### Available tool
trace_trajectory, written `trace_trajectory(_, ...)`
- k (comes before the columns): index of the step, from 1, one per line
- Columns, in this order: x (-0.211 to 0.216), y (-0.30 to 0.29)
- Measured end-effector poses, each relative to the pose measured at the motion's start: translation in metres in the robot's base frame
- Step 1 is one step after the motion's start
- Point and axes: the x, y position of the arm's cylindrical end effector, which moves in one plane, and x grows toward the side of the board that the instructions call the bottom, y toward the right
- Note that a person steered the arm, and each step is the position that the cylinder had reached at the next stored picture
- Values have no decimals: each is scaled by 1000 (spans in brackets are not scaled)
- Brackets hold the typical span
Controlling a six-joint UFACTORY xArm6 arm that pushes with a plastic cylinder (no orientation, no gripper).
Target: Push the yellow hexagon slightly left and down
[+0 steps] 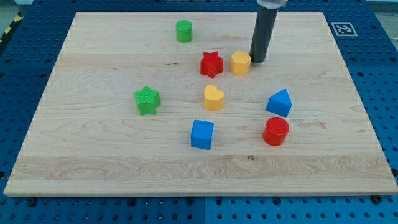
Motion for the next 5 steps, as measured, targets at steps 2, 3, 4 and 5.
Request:
trace_trajectory(2,-13,-82)
trace_trajectory(3,-10,-87)
trace_trajectory(4,-10,-71)
trace_trajectory(5,-1,-58)
